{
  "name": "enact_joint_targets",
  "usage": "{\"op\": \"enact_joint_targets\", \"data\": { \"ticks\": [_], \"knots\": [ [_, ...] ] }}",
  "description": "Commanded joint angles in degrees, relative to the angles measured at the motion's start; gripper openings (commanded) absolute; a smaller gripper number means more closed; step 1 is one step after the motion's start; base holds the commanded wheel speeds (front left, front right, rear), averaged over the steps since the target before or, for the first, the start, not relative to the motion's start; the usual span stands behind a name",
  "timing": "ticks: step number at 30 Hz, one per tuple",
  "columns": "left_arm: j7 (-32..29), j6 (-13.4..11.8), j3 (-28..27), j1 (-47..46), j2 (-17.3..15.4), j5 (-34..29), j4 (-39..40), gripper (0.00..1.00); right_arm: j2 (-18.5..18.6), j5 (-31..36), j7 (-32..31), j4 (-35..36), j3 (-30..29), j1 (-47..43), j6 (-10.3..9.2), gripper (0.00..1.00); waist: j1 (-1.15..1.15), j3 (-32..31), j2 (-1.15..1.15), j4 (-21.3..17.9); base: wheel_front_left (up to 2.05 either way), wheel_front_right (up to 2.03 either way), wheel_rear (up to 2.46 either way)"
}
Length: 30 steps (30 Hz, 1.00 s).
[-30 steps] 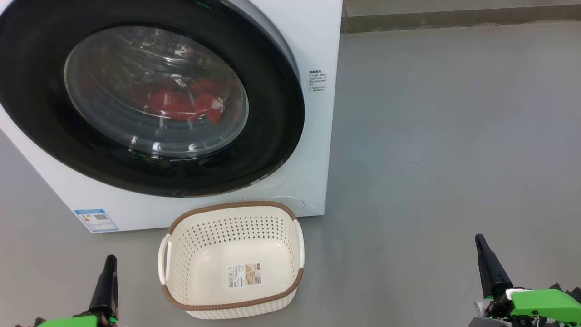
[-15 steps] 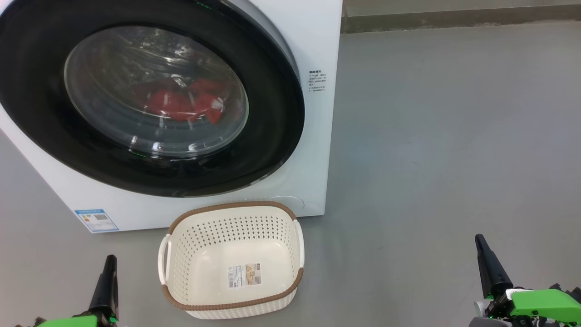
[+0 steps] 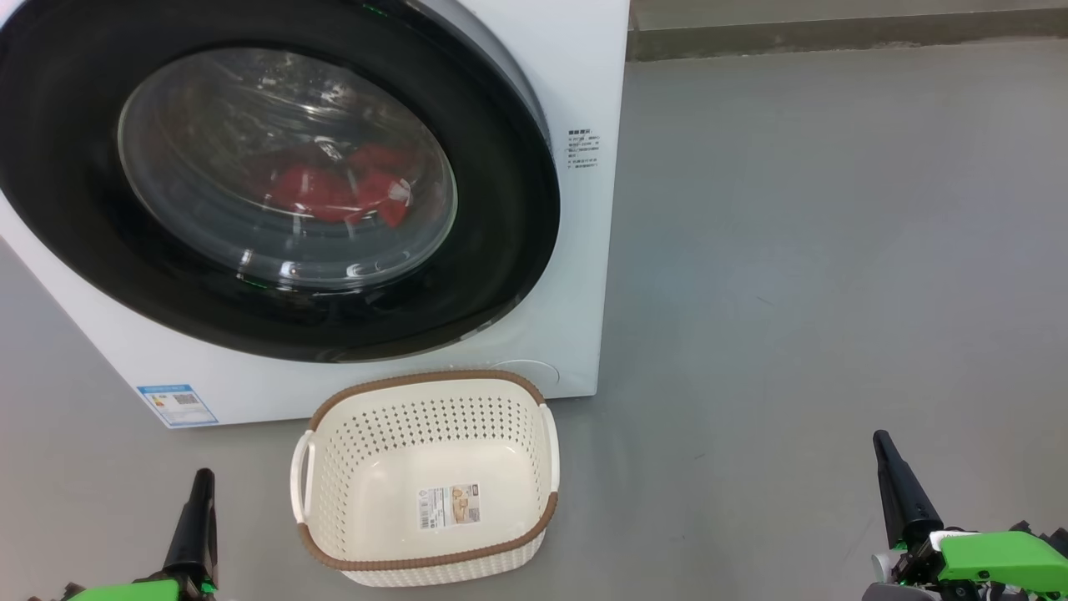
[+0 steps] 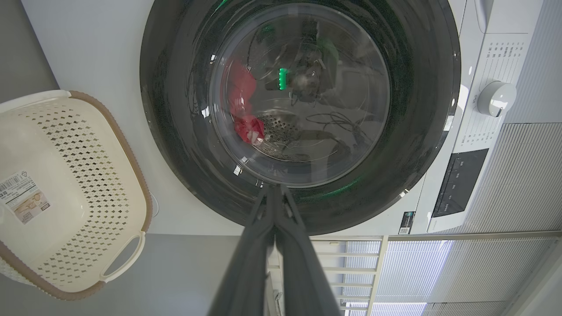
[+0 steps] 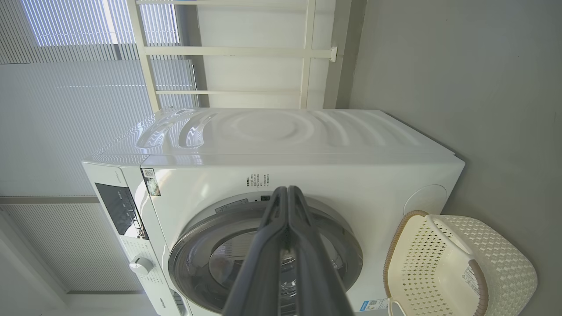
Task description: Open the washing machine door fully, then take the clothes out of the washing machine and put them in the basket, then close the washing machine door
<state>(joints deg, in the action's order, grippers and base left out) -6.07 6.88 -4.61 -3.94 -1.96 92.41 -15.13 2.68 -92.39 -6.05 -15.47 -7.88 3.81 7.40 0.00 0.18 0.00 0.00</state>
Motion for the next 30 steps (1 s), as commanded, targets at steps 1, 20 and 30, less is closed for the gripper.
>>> {"op": "enact_joint_targets", "data": {
  "ticks": [1,20,30],
  "knots": [
    [-0.46,0.61,-1.97,-2.26,-0.92,-0.3,1.1,0.0,0.21,0.27,-0.48,1.45,1.31,2.38,0.09,0.0,0.0,0.0,0.0,0.0,0.0,0.0,0.0],
    [0.46,-0.06,0.39,0.99,0.6,-0.24,-1.33,1.0,-0.35,0.12,0.4,-1.7,0.27,-0.93,0.0,1.0,0.01,0.03,0.0,0.02,0.0,0.0,0.0],
    [2.16,-0.01,0.83,1.26,0.46,-3.01,-0.2,1.0,0.09,2.14,2.12,-1.09,1.77,-0.88,0.01,1.0,0.01,0.0,0.0,0.14,0.0,0.0,0.0]
  ]
}}
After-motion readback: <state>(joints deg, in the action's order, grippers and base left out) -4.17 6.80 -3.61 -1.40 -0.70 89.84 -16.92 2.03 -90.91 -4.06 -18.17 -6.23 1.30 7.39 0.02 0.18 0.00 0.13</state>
